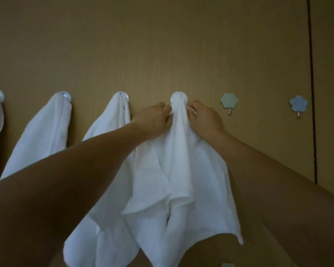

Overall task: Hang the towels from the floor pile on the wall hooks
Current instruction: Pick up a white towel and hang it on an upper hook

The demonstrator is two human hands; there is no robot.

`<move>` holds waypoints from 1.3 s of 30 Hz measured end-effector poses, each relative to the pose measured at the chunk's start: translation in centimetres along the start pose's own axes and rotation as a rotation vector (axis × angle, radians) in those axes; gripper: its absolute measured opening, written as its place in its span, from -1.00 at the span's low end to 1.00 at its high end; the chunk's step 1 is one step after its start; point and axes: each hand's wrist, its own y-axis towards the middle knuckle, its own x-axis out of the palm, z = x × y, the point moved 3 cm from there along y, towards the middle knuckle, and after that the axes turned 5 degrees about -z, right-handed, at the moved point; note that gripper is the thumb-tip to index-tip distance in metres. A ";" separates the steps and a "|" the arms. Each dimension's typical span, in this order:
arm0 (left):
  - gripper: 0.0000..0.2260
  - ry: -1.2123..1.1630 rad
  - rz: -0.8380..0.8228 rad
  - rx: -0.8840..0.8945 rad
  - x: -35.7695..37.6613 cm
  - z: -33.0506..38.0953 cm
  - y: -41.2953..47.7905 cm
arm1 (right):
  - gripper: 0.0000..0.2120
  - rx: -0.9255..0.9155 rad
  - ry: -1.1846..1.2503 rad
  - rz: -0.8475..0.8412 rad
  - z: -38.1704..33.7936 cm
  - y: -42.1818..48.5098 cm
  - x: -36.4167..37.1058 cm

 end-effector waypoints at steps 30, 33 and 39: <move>-0.39 -0.239 -0.441 -0.351 2.0 2.3 -9.1 | -0.72 0.247 0.106 -0.352 -1.6 -11.3 1.0; -0.37 -0.322 -0.431 -0.309 2.1 3.6 -11.6 | -0.69 0.276 0.141 -0.375 -2.5 -14.2 1.7; -0.41 -0.392 -0.362 -0.246 1.4 5.6 -17.3 | -0.52 0.370 0.141 -0.393 -3.8 -20.2 1.6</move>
